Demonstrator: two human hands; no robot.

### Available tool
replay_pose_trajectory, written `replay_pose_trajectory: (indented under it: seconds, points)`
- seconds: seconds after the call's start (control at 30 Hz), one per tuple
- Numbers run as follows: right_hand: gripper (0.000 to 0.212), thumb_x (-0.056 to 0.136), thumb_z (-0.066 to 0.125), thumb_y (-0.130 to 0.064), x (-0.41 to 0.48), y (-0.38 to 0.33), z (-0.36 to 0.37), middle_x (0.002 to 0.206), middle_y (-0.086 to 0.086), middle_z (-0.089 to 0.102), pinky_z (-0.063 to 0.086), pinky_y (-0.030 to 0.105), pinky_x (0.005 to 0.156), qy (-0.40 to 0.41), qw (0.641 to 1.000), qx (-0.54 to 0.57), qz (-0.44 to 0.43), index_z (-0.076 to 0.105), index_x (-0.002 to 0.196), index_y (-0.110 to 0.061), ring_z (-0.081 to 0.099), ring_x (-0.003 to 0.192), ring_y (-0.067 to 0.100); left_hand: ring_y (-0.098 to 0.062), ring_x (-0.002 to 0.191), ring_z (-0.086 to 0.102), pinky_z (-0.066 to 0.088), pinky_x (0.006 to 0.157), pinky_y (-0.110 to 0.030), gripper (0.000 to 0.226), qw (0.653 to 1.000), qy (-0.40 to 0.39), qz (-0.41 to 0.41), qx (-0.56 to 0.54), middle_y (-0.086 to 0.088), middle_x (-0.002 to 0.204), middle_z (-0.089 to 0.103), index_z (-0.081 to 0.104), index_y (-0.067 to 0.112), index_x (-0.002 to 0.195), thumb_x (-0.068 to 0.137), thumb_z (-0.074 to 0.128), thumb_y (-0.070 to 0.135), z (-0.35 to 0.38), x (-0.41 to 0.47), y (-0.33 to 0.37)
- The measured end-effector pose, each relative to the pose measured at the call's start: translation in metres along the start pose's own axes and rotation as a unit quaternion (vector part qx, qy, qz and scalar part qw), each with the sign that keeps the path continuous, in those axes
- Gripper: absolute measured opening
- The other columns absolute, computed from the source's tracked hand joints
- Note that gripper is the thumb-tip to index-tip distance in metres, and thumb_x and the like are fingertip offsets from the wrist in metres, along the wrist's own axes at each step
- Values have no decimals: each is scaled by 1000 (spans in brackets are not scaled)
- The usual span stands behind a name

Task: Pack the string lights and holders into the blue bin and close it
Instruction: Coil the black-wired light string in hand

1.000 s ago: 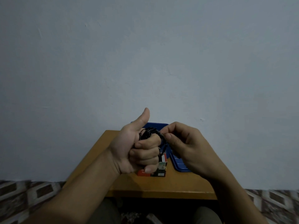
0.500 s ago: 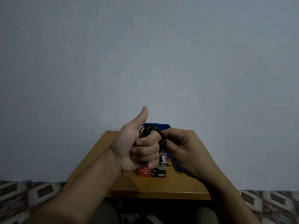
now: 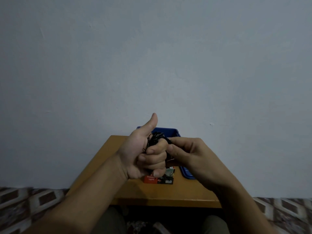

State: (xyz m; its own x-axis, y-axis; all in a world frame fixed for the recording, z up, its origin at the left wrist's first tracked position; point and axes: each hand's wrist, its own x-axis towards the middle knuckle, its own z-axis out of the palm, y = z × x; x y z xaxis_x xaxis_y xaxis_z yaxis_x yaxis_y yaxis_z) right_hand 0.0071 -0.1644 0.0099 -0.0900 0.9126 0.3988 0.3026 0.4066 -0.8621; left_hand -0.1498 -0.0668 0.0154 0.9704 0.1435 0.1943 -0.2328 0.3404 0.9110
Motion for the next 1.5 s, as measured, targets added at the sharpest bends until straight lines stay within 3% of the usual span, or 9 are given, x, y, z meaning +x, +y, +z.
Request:
replay_pose_trajectory:
  seconds: [0.07, 0.33, 0.63, 0.93, 1.03, 1.17, 1.33, 1.5]
  points:
    - [28, 104, 49, -15, 2, 0, 1, 109, 9, 75, 54, 56, 97, 8, 1000, -1, -2, 69, 123, -13, 71, 105, 29, -10, 29, 34, 46, 49, -27, 79, 1000, 17, -1, 15, 2, 33, 37, 45, 15, 44, 93, 29, 74, 2, 1, -1]
    - [24, 103, 50, -12, 6, -3, 3, 103, 10, 77, 57, 49, 94, 6, 999, -12, 30, 73, 112, -9, 74, 98, 26, -13, 27, 31, 44, 47, -27, 75, 994, 99, -5, 53, -1, 31, 33, 44, 12, 42, 100, 30, 56, 4, 3, -2]
    - [20, 103, 53, -15, 9, 2, 8, 98, 11, 76, 57, 54, 89, 25, 998, -52, 40, 71, 106, -8, 73, 92, 30, -13, 24, 34, 46, 47, -26, 72, 989, 120, -27, 80, -5, 30, 40, 49, 10, 40, 98, 35, 50, 5, 0, -2]
    - [18, 101, 56, -15, 8, 9, 11, 98, 28, 66, 55, 53, 83, 12, 999, 21, 48, 68, 100, -1, 65, 84, 36, -15, 26, 35, 45, 51, -31, 69, 973, 184, -17, 140, -5, 32, 40, 49, 11, 41, 96, 43, 52, 3, -5, -4]
    - [19, 101, 55, -12, 7, 9, 7, 103, 36, 61, 52, 46, 80, -8, 998, 46, 46, 64, 105, 4, 61, 88, 37, -15, 27, 38, 46, 54, -33, 69, 971, 188, -23, 150, -6, 33, 42, 51, 11, 43, 97, 44, 55, 3, -8, -1]
    - [27, 95, 59, -14, 7, 11, 7, 107, 39, 59, 48, 49, 83, -27, 996, 74, 45, 61, 109, 8, 59, 91, 40, -13, 26, 40, 49, 53, -31, 66, 968, 196, -27, 156, -5, 33, 44, 51, 13, 43, 92, 49, 56, 4, -13, 3]
    - [27, 92, 60, -16, 8, 14, 8, 98, 26, 65, 48, 51, 87, -32, 993, 106, 43, 63, 106, 7, 61, 90, 38, -11, 22, 37, 49, 47, -27, 59, 958, 239, -19, 156, -4, 30, 42, 49, 14, 43, 84, 57, 55, 9, -12, 3]
    - [27, 91, 58, -16, 7, 15, 6, 100, 28, 67, 47, 48, 87, -15, 994, 106, 27, 64, 106, 5, 61, 93, 38, -8, 23, 31, 45, 43, -24, 50, 944, 288, 2, 158, 0, 32, 40, 49, 15, 48, 77, 67, 52, 13, -8, 6]
